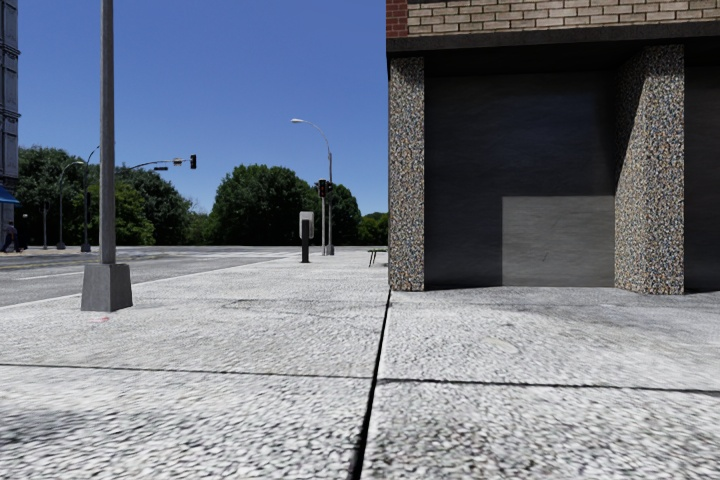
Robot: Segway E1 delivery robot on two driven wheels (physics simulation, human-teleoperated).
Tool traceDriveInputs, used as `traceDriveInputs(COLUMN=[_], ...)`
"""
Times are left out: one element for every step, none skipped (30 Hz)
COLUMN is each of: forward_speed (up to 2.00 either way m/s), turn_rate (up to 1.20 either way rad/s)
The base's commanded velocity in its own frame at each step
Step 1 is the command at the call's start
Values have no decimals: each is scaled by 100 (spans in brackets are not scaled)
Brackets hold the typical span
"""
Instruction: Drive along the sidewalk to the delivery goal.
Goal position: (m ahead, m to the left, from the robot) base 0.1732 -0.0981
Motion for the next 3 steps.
traceDriveInputs(forward_speed=[0,0,0], turn_rate=[0,0,0])
